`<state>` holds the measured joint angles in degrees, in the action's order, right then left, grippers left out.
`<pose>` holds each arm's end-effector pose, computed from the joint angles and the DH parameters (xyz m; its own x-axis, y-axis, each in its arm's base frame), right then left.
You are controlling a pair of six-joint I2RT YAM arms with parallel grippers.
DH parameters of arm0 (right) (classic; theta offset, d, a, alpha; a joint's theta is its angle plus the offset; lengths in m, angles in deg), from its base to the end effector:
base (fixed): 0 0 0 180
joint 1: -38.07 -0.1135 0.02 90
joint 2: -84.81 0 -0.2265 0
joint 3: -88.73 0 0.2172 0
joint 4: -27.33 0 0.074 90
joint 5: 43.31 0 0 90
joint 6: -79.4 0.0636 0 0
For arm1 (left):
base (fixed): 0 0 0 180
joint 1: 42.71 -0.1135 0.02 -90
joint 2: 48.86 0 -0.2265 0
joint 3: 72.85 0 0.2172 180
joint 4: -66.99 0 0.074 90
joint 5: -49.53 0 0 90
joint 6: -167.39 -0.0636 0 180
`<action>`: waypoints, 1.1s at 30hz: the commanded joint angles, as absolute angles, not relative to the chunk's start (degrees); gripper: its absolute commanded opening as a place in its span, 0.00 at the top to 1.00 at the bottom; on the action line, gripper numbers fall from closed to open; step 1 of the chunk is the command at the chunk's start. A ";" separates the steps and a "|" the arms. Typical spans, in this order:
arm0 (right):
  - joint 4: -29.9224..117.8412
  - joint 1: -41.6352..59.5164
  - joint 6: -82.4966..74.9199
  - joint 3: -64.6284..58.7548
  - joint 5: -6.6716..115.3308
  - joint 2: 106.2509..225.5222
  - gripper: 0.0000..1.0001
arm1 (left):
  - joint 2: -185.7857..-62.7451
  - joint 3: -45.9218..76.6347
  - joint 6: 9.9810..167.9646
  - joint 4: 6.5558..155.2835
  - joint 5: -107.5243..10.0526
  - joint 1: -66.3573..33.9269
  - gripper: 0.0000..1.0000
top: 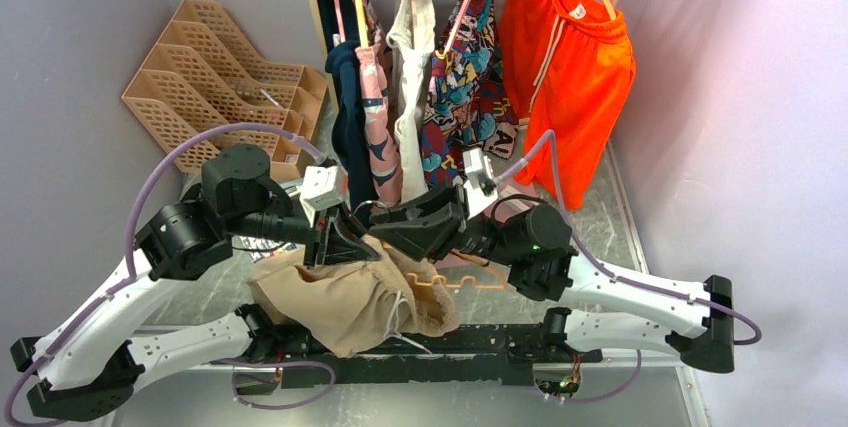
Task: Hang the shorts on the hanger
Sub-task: Hang the shorts on the hanger.
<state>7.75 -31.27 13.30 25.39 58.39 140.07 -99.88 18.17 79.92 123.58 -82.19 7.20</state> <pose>0.0679 0.2166 0.3934 -0.2471 0.4690 -0.8479 -0.9620 -0.0138 0.2728 0.0709 -0.1499 0.3945 -0.2270 0.2185 -0.9491 0.9727 0.0024 -0.2321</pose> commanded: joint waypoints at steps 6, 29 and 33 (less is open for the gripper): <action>33.19 -31.65 10.83 13.09 46.76 133.25 0.11 | -90.27 16.58 80.20 119.15 -62.86 6.95 0.93; 56.99 -31.63 21.10 14.86 40.05 130.92 0.00 | -78.57 22.35 81.60 108.11 -49.80 6.94 0.93; 56.38 -31.70 21.05 13.59 37.64 133.24 0.05 | -80.09 24.65 81.20 108.94 -50.71 6.99 0.93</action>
